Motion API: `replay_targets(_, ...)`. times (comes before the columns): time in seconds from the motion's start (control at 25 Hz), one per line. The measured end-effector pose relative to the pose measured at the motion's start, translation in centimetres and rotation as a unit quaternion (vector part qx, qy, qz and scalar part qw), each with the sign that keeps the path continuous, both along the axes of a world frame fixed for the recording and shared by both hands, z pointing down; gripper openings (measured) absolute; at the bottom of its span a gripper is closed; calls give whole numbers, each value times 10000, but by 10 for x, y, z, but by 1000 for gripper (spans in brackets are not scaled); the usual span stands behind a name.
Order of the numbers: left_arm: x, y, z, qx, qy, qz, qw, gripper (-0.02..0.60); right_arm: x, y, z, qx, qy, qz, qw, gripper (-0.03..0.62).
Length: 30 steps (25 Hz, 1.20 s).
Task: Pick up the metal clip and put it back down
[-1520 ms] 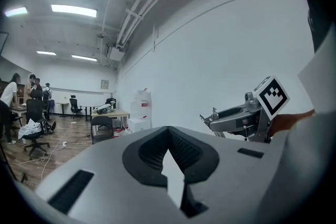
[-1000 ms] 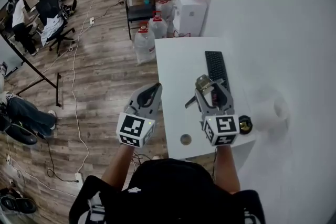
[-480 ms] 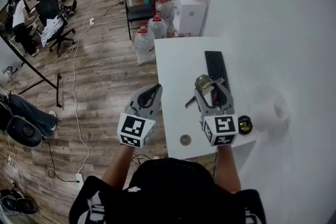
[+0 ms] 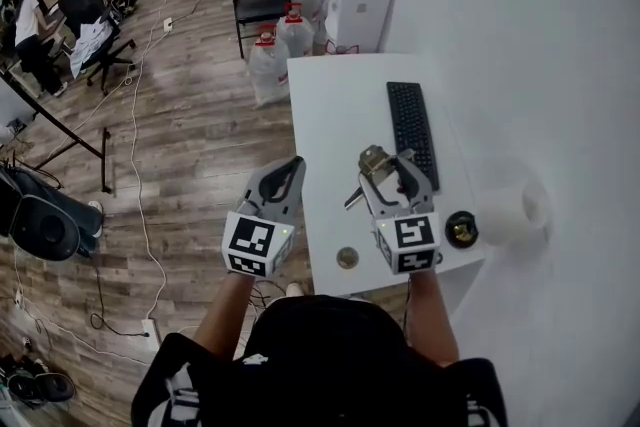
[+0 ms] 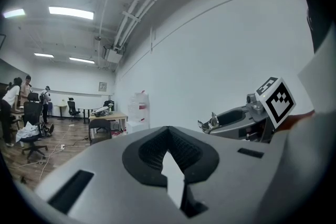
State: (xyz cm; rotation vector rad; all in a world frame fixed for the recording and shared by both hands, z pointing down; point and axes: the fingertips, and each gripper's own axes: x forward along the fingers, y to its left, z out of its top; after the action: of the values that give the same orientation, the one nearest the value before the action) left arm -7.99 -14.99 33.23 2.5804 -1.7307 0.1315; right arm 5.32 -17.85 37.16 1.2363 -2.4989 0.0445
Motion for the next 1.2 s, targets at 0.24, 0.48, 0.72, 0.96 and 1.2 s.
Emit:
replay_targets(0.24,4,-3,24,-337,61,-14,9994,25,0,5,52,-469,463,-170,9977,285)
replay_targets(0.48,8,-1,58,-695,66,-44,9975,25,9,13,115,-1049,832,-283,9906,285)
replay_targets(0.72,16,-5,85,-982,57,-21,9952,25,10,20,172,-1425,1299,-631,9792,285)
replay_targets(0.96,20,2,116,-1356,124,-42,9907,25,18,33,225,-1849,1897,-893,9601,285)
replay_targets(1.2,18,8,140,-1666,-6,-37,9860,25,22,34,265,-2287,2326,-1142,9384,285)
